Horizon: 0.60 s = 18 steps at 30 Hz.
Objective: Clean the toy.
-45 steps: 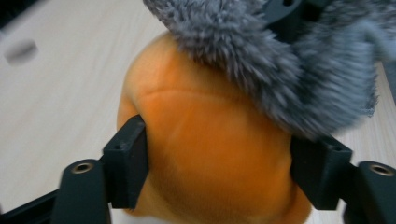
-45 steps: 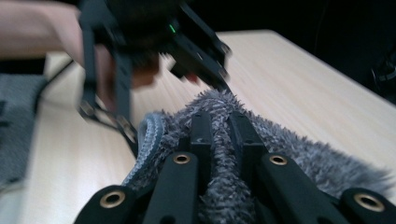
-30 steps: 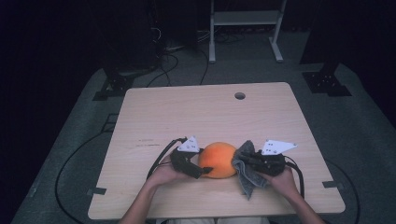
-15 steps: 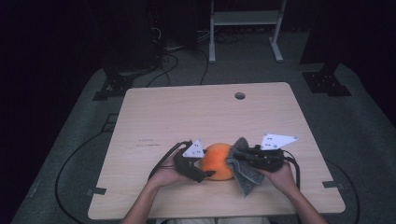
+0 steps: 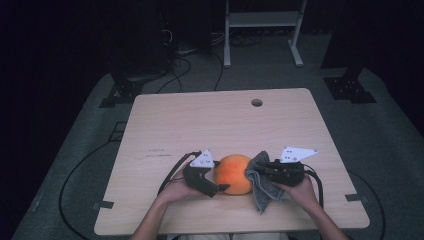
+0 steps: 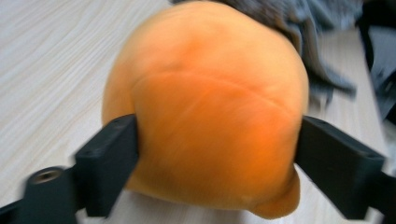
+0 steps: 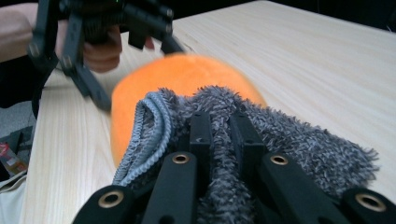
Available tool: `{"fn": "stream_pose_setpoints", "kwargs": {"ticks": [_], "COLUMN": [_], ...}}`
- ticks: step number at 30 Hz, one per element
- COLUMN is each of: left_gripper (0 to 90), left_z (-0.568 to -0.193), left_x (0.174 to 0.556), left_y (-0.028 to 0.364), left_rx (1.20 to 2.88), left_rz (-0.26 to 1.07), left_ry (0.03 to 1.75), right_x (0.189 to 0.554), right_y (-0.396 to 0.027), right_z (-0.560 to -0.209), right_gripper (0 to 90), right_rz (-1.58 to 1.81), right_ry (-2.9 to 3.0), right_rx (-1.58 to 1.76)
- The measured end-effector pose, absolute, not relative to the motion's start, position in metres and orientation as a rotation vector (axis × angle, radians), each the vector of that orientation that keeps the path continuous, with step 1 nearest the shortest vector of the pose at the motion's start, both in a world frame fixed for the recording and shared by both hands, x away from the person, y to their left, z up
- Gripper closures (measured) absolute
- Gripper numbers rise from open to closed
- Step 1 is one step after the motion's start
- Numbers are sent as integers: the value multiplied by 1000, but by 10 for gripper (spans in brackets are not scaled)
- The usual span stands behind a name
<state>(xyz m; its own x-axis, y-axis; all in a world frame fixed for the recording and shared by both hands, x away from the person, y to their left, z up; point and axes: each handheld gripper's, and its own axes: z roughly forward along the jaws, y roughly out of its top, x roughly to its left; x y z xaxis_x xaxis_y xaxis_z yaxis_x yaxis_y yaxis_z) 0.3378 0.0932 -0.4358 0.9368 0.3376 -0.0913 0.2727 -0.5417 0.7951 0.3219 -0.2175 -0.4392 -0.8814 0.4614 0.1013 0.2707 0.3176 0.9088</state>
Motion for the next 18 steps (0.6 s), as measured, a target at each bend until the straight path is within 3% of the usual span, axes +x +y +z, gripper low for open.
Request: {"fn": "stream_pose_setpoints", "kwargs": {"ticks": [2,3,10,18], "left_gripper": [73,114,218,224], "left_z": [-438,-439,-434,-427], "left_x": [345,346,337,315], "left_y": [92,92,92,77], "left_rx": [2180,2169,2198,2259], "left_rz": [12,3,88,233], "left_ry": [511,517,429,211], "right_x": [320,319,313,303], "right_y": [-225,-228,-244,-197], "right_z": [-442,-443,-445,-389], "right_gripper": [804,804,803,803], "right_rz": [1604,1590,1476,1569], "right_ry": [2403,2409,2456,2403], "right_rx": [700,704,742,454]}}
